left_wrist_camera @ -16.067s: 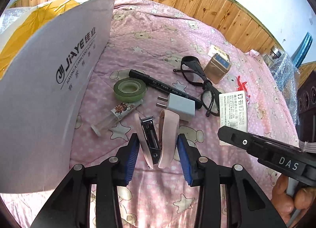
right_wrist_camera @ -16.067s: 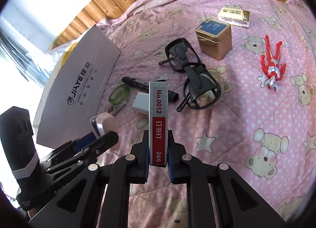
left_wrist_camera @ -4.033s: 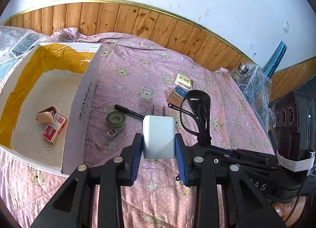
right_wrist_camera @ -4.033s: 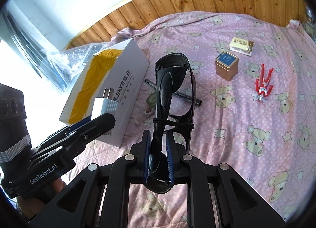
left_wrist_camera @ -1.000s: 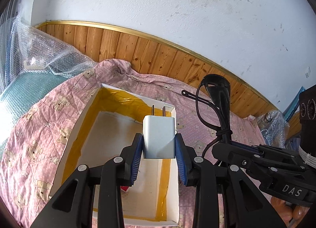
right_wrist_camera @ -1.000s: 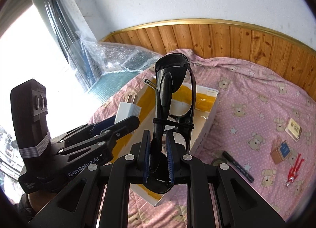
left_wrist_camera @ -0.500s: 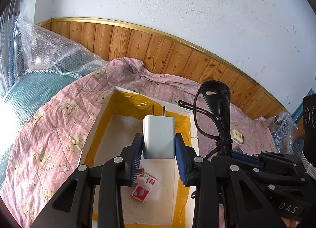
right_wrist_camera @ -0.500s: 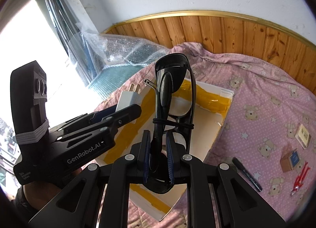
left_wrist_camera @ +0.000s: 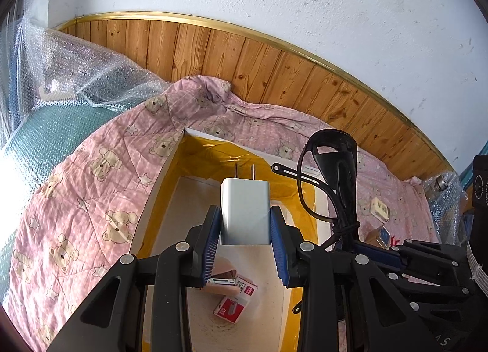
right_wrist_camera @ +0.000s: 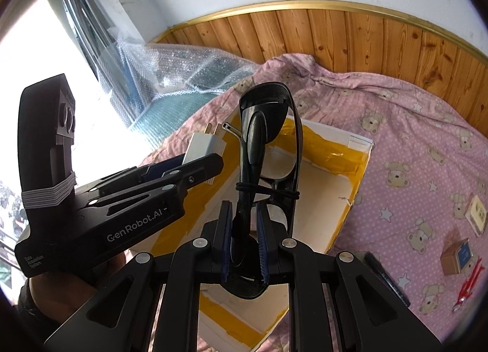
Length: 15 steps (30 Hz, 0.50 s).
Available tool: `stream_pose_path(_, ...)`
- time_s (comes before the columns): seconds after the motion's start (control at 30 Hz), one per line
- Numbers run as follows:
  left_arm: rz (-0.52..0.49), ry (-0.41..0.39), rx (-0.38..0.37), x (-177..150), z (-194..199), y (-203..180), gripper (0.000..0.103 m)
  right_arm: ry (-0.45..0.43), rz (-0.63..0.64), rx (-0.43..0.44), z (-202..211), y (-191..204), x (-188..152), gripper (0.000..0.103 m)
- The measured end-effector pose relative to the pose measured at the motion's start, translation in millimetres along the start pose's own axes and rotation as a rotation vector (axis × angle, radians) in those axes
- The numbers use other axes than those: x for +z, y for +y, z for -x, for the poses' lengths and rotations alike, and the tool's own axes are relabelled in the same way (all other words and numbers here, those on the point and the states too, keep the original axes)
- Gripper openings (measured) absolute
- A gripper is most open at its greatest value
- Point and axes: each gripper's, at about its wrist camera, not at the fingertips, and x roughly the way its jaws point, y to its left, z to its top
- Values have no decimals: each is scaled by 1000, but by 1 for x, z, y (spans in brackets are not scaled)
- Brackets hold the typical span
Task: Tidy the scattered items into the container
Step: 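Open both tools to release the charger and sunglasses inside the box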
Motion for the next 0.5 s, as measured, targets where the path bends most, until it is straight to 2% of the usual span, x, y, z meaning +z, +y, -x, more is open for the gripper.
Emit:
stream_pose_path(0.33,-10,18,15,8,-18,-1,34,26,-13,-8,-21,-12,6,17)
stream_pose_path(0.43,21,30,41,13,-30,6,34,38,-27,-7,-37,-20,9,19)
stream_pose_path(0.5,72,55,57,15,-42,18,34,51,-51,-22,-46,-27,8,34)
